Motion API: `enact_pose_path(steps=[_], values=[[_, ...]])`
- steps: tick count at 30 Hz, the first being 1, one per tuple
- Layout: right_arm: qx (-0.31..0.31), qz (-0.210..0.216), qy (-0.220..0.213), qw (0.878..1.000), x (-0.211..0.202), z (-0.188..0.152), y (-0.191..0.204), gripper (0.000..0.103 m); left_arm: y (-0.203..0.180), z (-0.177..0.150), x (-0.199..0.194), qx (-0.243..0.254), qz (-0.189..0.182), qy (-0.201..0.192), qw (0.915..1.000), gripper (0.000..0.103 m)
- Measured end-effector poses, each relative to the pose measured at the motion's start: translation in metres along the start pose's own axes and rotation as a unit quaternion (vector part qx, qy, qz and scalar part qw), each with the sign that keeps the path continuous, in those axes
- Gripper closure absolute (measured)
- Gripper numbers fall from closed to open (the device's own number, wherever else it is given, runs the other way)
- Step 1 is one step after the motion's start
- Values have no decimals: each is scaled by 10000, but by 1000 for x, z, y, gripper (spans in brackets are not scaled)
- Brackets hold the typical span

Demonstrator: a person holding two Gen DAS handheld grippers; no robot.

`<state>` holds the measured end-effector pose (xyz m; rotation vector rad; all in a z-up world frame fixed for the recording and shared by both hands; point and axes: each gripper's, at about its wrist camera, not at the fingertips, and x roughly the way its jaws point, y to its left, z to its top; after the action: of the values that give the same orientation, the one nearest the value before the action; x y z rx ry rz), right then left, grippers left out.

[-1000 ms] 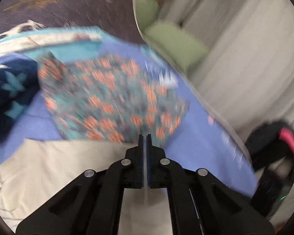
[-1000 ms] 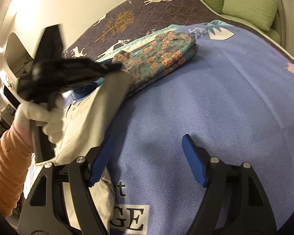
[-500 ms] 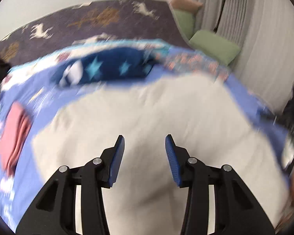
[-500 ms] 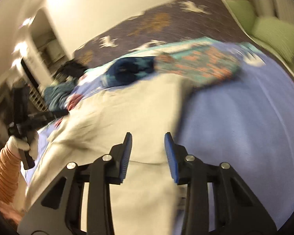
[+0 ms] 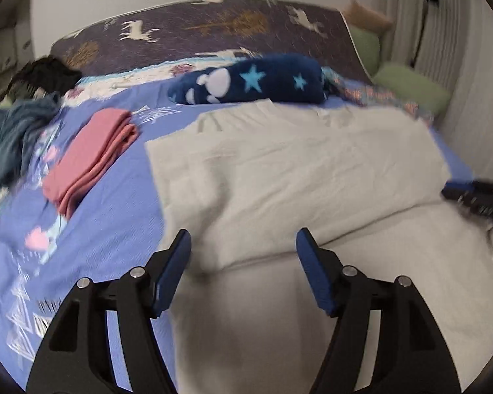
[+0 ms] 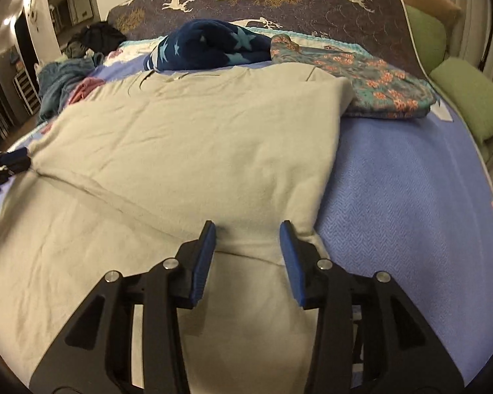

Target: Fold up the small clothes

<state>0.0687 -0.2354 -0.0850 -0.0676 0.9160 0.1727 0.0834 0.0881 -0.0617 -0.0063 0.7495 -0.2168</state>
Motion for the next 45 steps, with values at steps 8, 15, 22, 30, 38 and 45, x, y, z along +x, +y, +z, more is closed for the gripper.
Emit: enact_pose_path(steps=[8,15,22,30,38,45], values=[[409,162,-259,9987,-63,-43,-5,56,52,-61,-67,-831,-446,108,9955,35],[938,433,-297,9942,-126,-107,-18,51,26,-121,-92,-598,-1273,542,9886,35],[1411,619,-123,9880,-152,-174,-22,49,11,-160,-124,-369,-1353,528,9887,33],[1770,1214,-287,9763,-206,-250,-16,48,1,-203,-163,-407,-1756,418,9827,33],[1745,1789,-75,9682,-199,-249,-14,60,1,-197,-153,-714,-2008,554,9755,66],[2650,2682,-184,9260,-196,-266,-31,95,19,-211,-166,-1868,-2690,309,9443,100]])
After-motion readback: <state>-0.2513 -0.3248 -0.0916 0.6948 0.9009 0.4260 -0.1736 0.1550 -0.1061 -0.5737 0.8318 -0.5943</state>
